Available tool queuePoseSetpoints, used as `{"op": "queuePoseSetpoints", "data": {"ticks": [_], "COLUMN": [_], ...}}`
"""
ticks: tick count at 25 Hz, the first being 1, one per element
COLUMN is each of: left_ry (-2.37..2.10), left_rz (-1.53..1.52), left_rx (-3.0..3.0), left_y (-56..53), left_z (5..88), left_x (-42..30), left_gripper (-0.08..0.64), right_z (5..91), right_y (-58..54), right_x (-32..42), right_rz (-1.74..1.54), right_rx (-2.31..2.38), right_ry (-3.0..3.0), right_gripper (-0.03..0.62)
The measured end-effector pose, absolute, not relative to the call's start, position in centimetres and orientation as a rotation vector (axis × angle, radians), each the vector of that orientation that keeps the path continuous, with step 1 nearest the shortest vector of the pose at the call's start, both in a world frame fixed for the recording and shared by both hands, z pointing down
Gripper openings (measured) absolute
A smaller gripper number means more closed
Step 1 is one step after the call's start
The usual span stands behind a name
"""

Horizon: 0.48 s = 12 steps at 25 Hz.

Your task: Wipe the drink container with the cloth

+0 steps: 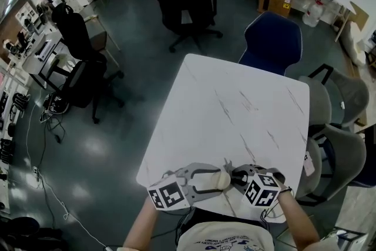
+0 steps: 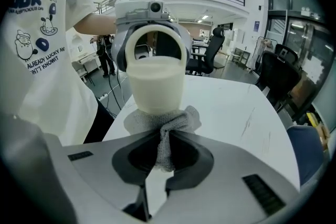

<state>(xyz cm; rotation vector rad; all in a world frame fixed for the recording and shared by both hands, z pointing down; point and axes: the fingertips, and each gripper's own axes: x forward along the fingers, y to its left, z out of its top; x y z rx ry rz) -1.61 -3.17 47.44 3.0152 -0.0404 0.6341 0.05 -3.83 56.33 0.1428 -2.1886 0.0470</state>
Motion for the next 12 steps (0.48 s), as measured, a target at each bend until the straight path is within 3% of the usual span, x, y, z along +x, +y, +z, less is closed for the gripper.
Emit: {"op": "queuePoseSetpoints", "data": {"ticks": [12], "left_ry": [-0.363], "left_rz": [0.597], "left_rx": [2.988], "left_y": [-3.4], "left_z": [47.4], "left_x": [-1.8], "left_gripper": [0.258], "right_z": [59.8], "right_y": [-3.5], "right_x": [0.1], "right_rz": [0.14], "right_rx": [0.192], "right_ry": [-2.17], "right_gripper": [0.043]}}
